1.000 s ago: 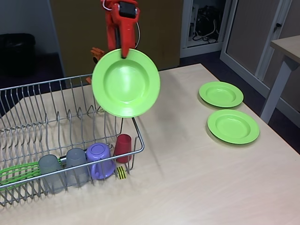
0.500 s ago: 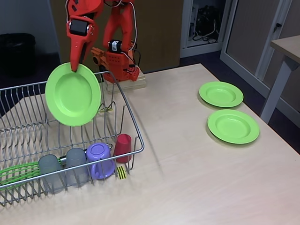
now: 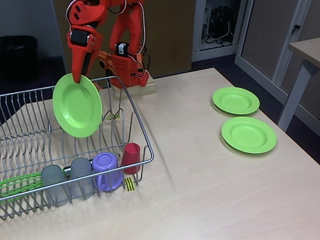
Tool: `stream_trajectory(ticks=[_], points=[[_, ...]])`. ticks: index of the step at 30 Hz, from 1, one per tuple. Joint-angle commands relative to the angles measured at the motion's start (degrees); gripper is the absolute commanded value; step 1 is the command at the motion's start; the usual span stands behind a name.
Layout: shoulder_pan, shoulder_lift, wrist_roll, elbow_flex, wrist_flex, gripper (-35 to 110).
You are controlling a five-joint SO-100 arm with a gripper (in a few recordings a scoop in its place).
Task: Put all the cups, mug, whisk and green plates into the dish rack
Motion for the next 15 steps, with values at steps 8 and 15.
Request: stream_trajectory(ticks=[8,15], points=[[4.4,-1.8,-1.2,1.8,-4.3,0],[7.3,-4.6,-1.8,1.7,-7.6,0]])
